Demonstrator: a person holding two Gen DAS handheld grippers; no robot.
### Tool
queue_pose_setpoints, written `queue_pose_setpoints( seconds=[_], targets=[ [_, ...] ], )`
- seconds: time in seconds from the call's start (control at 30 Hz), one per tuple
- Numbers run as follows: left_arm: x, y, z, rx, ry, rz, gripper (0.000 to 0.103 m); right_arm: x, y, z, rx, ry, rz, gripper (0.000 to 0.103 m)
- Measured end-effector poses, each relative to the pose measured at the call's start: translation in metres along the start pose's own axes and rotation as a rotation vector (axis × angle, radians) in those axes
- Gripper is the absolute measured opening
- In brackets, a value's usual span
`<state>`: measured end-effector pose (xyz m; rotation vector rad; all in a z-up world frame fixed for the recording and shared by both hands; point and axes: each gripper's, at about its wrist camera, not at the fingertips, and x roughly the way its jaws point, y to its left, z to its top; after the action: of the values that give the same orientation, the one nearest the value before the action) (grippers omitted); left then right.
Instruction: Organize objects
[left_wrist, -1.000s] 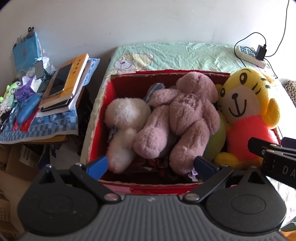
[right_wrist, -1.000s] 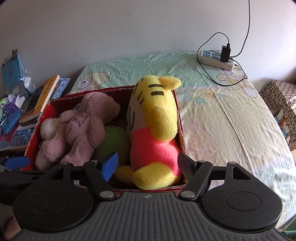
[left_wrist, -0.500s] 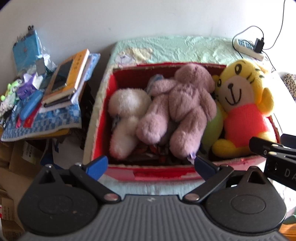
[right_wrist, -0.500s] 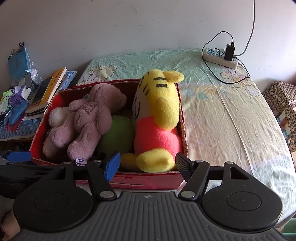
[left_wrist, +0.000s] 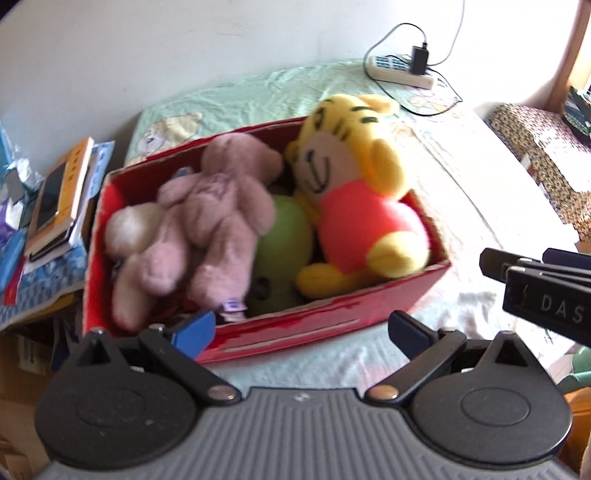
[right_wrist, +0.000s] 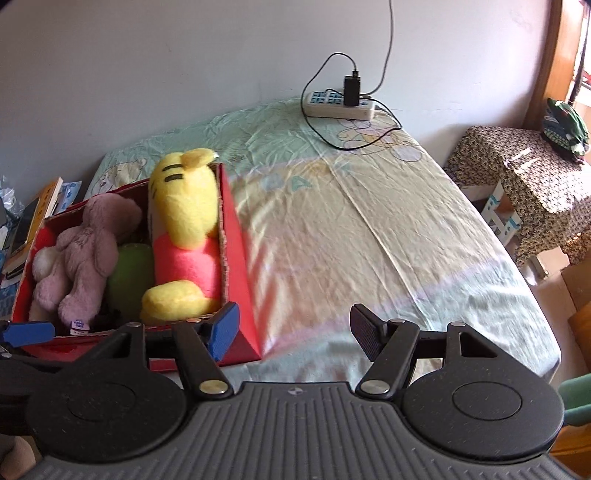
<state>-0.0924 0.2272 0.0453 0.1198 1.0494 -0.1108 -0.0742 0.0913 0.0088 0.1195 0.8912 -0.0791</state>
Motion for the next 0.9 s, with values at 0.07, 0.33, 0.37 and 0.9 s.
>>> queue_pose_setpoints(
  seconds=[0.07,0.33,0.37,0.9],
  targets=[
    [-0.001,-0.008,0.0,0.021,-0.003,0.003,0.1,-0.001,-0.003,-0.002,0.014,0.0,0.006,0.069],
    [-0.001,0.0,-0.004,-0.011,-0.001,0.033,0.1,-0.001,0.014,-0.003,-0.023,-0.01,0.084,0.069],
    [-0.002,0.005,-0.006,-0.025,0.001,0.043,0.1,-0.001,0.018,-0.001,-0.03,-0.01,0.098,0.069],
    [-0.015,0.069,-0.026,-0.2,-0.008,0.187,0.1,0.004,0.085,0.005,-0.189,0.001,0.24,0.069]
  ],
)
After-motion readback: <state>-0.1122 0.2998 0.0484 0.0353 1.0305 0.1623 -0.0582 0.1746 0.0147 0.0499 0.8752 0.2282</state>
